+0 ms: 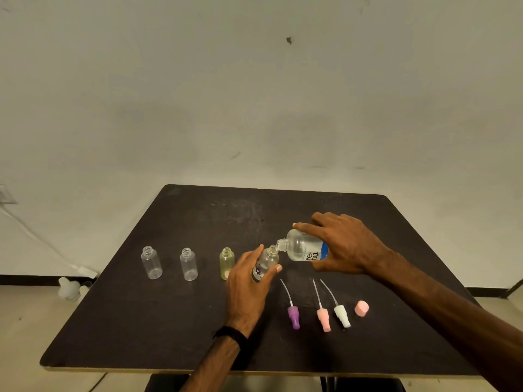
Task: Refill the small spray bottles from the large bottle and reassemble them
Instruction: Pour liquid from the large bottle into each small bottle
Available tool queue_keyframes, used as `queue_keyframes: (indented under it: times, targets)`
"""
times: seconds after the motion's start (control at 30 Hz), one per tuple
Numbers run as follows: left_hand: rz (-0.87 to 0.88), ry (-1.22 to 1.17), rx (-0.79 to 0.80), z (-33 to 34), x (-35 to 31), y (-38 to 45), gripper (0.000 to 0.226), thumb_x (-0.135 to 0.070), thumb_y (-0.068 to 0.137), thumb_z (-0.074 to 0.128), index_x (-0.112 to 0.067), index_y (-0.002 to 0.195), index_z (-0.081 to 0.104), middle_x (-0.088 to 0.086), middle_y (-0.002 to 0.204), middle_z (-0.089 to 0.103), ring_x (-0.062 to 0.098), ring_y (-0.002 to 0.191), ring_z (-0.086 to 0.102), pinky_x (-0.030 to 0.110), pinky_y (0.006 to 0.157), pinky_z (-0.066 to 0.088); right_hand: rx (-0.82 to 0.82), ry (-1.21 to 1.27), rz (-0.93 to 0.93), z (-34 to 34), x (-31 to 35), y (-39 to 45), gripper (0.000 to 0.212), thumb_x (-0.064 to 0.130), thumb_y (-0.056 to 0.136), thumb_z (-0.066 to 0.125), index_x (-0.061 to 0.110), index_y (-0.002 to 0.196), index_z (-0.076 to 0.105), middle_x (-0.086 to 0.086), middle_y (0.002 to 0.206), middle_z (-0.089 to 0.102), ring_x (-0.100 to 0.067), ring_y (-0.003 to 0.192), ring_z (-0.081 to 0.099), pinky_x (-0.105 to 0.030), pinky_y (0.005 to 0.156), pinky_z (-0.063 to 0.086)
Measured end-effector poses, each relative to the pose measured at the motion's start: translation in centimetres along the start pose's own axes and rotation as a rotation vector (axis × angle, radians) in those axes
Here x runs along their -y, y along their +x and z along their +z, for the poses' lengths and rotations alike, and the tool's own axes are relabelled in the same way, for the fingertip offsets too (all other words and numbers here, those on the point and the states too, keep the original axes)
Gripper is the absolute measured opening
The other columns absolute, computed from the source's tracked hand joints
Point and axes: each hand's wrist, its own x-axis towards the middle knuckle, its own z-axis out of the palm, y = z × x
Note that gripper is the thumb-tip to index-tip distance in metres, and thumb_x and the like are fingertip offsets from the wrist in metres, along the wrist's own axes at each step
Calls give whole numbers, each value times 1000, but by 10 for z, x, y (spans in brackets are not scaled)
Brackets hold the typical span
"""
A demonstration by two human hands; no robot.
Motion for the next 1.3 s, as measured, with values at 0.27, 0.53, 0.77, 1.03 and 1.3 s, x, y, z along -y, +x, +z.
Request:
queue_keyframes:
  times: [0.27, 0.53, 0.77, 1.03, 1.3]
  targets:
    - [2, 0, -9, 0, 0, -1, 58, -38, 80, 80, -19, 132, 62, -12, 113, 65, 2, 106, 63, 28, 92, 56, 1, -7, 1, -1, 1, 0, 85, 65, 76, 60, 33, 149, 29, 5, 119, 51, -10, 101, 51, -26, 82, 48]
    - [-4, -6, -9, 1, -1, -2, 57, -39, 80, 80, -20, 131, 62, -12, 112, 66, 2, 106, 63, 27, 91, 56, -12, -2, -1, 1, -1, 0, 85, 64, 74, 62, 32, 147, 35, 4, 113, 54, -11, 96, 53, -29, 77, 50]
    - [-25, -32, -4, 2, -1, -3, 58, -40, 80, 79, -20, 132, 62, -10, 116, 66, 5, 109, 63, 29, 94, 56, 8, 3, 6, 1, 0, -2, 85, 65, 77, 59, 34, 149, 28, 6, 118, 51, -10, 101, 50, -28, 83, 49]
    - [-46, -91, -4, 7, -2, 2, 58, -36, 80, 80, -19, 132, 61, -7, 117, 66, 6, 110, 64, 29, 95, 56, -19, 127, 54, 13, -4, -5, 85, 68, 74, 59, 35, 148, 31, 10, 113, 50, -6, 93, 49, -20, 76, 49]
    - [-48, -196, -5, 12, -9, 9, 56, -33, 79, 82, -18, 130, 64, -12, 116, 66, 1, 110, 64, 14, 90, 51, -109, 384, 133, 31, -5, -11, 77, 69, 71, 62, 40, 139, 39, 18, 114, 53, -5, 95, 55, -22, 77, 54]
